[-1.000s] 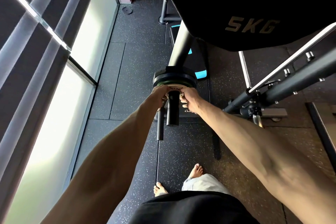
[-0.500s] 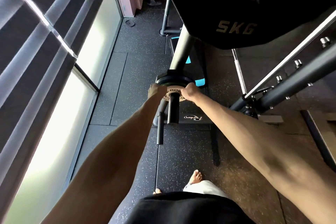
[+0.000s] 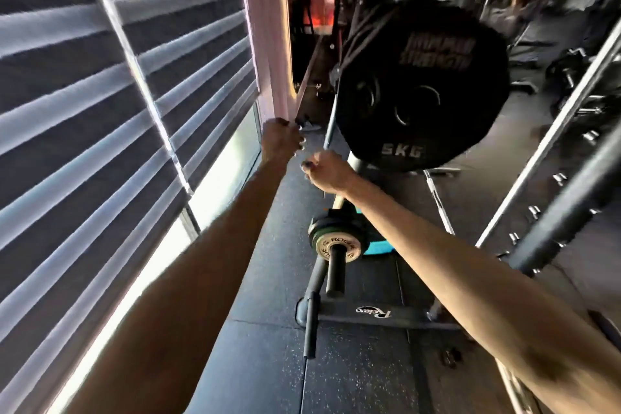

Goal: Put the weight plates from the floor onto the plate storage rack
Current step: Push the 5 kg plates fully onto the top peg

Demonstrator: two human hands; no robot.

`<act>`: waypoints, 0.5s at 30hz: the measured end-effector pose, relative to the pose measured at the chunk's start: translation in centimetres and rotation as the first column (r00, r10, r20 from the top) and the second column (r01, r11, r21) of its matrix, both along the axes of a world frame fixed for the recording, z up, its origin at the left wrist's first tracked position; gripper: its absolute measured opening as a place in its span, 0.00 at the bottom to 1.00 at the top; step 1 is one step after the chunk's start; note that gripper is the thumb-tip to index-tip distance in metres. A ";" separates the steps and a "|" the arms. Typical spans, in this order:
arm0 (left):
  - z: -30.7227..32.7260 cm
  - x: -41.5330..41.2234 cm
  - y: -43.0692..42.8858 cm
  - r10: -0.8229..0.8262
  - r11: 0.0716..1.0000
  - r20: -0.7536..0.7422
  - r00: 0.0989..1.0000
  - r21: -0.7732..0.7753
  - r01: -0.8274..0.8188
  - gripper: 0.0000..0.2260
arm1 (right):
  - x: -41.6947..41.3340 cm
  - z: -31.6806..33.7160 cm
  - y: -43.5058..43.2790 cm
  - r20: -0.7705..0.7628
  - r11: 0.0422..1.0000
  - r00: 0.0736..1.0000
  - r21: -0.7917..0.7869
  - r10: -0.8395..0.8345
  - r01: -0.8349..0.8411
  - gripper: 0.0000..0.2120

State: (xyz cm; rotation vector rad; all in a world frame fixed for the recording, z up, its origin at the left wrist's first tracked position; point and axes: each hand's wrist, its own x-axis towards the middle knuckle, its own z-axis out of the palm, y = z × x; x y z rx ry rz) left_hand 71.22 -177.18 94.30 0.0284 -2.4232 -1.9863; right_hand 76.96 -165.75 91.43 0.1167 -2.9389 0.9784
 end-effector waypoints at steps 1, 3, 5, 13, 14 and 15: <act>2.2 0.4 -0.5 0.030 1.000 -0.057 0.998 0.010 -0.029 0.10 | 0.4 1.9 -0.5 -0.040 0.999 0.999 -0.037 0.018 -0.020 0.18; 6.6 1.9 -0.9 0.090 0.995 -0.151 0.984 0.066 -0.080 0.08 | 1.5 5.3 -1.1 -0.125 0.993 0.991 -0.101 0.045 -0.057 0.16; 10.3 3.4 -0.7 0.116 0.988 -0.209 0.971 0.122 -0.092 0.10 | 2.6 8.2 -1.2 -0.192 0.982 0.979 -0.166 0.061 -0.093 0.14; 16.0 7.4 4.5 0.120 0.990 -0.324 0.938 0.115 -0.087 0.09 | 6.7 16.2 3.9 -0.383 0.941 0.923 -0.325 -0.039 -0.095 0.11; 16.2 7.6 5.5 0.107 0.993 -0.335 0.936 0.090 -0.082 0.10 | 6.8 17.0 5.1 -0.408 0.936 0.910 -0.344 -0.072 -0.080 0.12; 16.2 7.8 6.6 0.090 0.996 -0.356 0.930 0.056 -0.074 0.10 | 7.1 17.8 6.3 -0.449 0.932 0.887 -0.357 -0.110 -0.065 0.12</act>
